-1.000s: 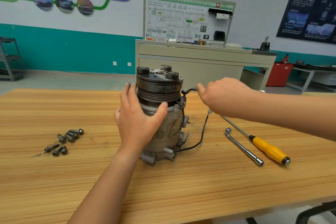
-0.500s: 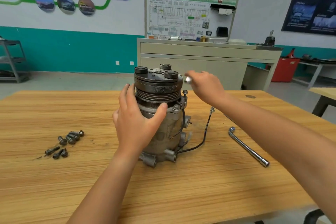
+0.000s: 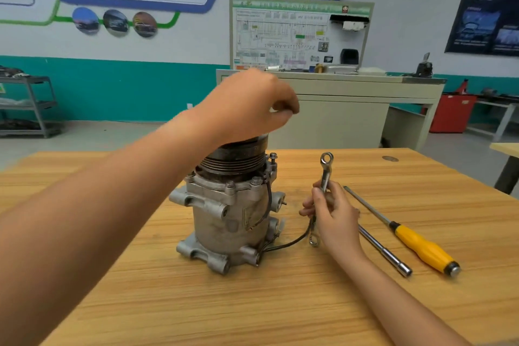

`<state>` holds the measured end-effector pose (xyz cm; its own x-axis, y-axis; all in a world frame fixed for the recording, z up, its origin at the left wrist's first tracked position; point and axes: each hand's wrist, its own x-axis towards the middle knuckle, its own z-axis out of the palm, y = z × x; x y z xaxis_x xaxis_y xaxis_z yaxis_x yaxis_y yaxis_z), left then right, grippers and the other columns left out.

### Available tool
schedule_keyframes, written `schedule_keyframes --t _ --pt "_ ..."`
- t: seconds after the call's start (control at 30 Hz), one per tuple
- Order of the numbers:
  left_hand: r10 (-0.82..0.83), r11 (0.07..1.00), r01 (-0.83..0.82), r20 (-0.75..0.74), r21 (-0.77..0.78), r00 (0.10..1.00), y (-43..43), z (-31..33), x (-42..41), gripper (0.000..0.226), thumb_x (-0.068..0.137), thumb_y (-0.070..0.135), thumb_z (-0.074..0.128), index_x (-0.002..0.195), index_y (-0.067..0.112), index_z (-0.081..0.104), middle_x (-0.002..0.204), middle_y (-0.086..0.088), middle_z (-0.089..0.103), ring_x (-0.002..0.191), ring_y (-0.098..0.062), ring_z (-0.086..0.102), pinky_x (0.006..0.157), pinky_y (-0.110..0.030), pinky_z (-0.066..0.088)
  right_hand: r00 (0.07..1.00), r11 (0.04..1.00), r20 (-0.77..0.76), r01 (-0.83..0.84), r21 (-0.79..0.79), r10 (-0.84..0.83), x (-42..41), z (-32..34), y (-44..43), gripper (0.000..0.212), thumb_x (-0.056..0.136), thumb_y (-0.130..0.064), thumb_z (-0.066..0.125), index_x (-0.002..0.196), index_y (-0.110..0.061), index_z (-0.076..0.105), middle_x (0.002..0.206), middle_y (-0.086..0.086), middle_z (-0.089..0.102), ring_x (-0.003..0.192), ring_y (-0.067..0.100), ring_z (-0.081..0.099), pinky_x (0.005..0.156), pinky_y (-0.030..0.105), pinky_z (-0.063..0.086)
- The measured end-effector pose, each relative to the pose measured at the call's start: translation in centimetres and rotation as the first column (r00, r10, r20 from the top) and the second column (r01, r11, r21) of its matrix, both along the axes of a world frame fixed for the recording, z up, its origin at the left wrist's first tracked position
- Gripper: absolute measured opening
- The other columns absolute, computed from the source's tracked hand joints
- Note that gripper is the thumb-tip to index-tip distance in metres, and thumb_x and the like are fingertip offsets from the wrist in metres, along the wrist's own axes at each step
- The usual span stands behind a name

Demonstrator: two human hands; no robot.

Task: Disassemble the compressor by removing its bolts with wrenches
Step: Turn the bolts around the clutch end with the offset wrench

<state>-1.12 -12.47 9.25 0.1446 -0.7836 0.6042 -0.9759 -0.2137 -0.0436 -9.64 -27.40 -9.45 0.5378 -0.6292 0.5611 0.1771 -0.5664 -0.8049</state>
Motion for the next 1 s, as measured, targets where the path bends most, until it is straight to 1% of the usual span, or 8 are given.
schedule_keyframes --t 0.07,0.13,0.27,0.5,0.63,0.73,0.87,1.0 --pt "0.098 0.960 -0.095 0.003 0.264 0.995 -2.2 0.4 0.9 0.024 0.089 0.017 0.057 0.109 0.021 0.070 0.103 0.007 0.068 0.087 -0.011 0.057 0.088 -0.035 0.051 0.998 0.998 -0.029 -0.052 0.026 0.053 -0.1 -1.0 0.0 0.016 0.095 -0.018 0.046 0.088 -0.031 0.052 0.065 -0.006 0.064 0.061 0.010 0.064 0.065 0.034 0.055" --pt "0.181 0.860 -0.176 0.035 0.479 0.983 -4.1 0.3 2.0 0.028 0.087 0.023 0.062 0.114 0.019 0.067 0.109 0.004 0.067 0.088 -0.012 0.055 0.090 -0.036 0.051 0.986 0.995 -0.138 -0.088 0.041 0.093 0.0 -1.9 0.0 0.016 0.095 -0.016 0.046 0.086 -0.028 0.054 0.061 -0.003 0.064 0.062 0.013 0.063 0.071 0.039 0.053" --pt "0.230 0.707 -0.262 0.137 0.656 0.964 -6.2 -0.4 3.4 0.034 0.080 0.036 0.070 0.110 0.019 0.068 0.102 0.003 0.067 0.090 -0.018 0.062 0.084 -0.035 0.055 0.971 0.989 -0.200 -0.117 0.087 0.132 0.3 -2.5 -0.2 0.017 0.095 -0.019 0.046 0.083 -0.026 0.055 0.059 -0.003 0.064 0.062 0.012 0.062 0.074 0.033 0.049" --pt "0.180 0.630 -0.296 0.236 0.718 0.955 -7.8 -1.1 3.5 0.024 0.078 0.032 0.073 0.095 0.015 0.072 0.088 0.002 0.069 0.082 -0.019 0.064 0.079 -0.037 0.056 0.973 0.984 -0.180 -0.127 0.125 0.148 0.5 -2.5 0.1 0.017 0.095 -0.019 0.046 0.082 -0.027 0.054 0.056 -0.004 0.063 0.058 0.006 0.060 0.067 0.024 0.044" --pt "0.161 0.654 -0.251 0.193 0.713 0.968 -7.5 -0.9 3.4 0.018 0.082 0.028 0.069 0.094 0.015 0.072 0.083 0.004 0.065 0.072 -0.011 0.058 0.072 -0.028 0.053 0.972 0.982 -0.179 -0.127 0.143 0.152 0.5 -2.5 -0.1 0.016 0.095 -0.021 0.046 0.083 -0.026 0.055 0.056 -0.003 0.063 0.060 0.007 0.060 0.068 0.026 0.045" --pt "0.144 0.682 -0.221 0.169 0.697 0.975 -7.2 -1.0 3.5 0.018 0.085 0.027 0.066 0.097 0.015 0.071 0.085 0.005 0.063 0.075 -0.012 0.056 0.069 -0.023 0.048 0.973 0.980 -0.182 -0.114 0.163 0.143 0.6 -2.5 -0.2 0.016 0.095 -0.021 0.046 0.082 -0.025 0.055 0.055 -0.002 0.063 0.059 0.009 0.061 0.069 0.028 0.046" --pt "0.143 0.713 -0.212 0.157 0.669 0.977 -7.0 -1.3 3.5 0.016 0.085 0.027 0.065 0.095 0.015 0.071 0.086 0.004 0.063 0.071 -0.009 0.054 0.068 -0.023 0.047 0.975 0.980 -0.185 -0.091 0.177 0.124 0.8 -2.5 -0.5 0.016 0.096 -0.021 0.045 0.084 -0.026 0.054 0.055 -0.002 0.064 0.061 0.010 0.062 0.071 0.031 0.047" --pt "0.160 0.721 -0.217 0.145 0.658 0.976 -6.9 -1.3 3.5 0.013 0.084 0.027 0.067 0.091 0.017 0.071 0.082 0.005 0.063 0.065 -0.004 0.051 0.069 -0.025 0.049 0.981 0.980 -0.170 -0.060 0.189 0.092 0.7 -2.4 -0.5 0.018 0.095 -0.018 0.045 0.084 -0.029 0.054 0.062 -0.003 0.065 0.075 0.015 0.064 0.077 0.034 0.048"
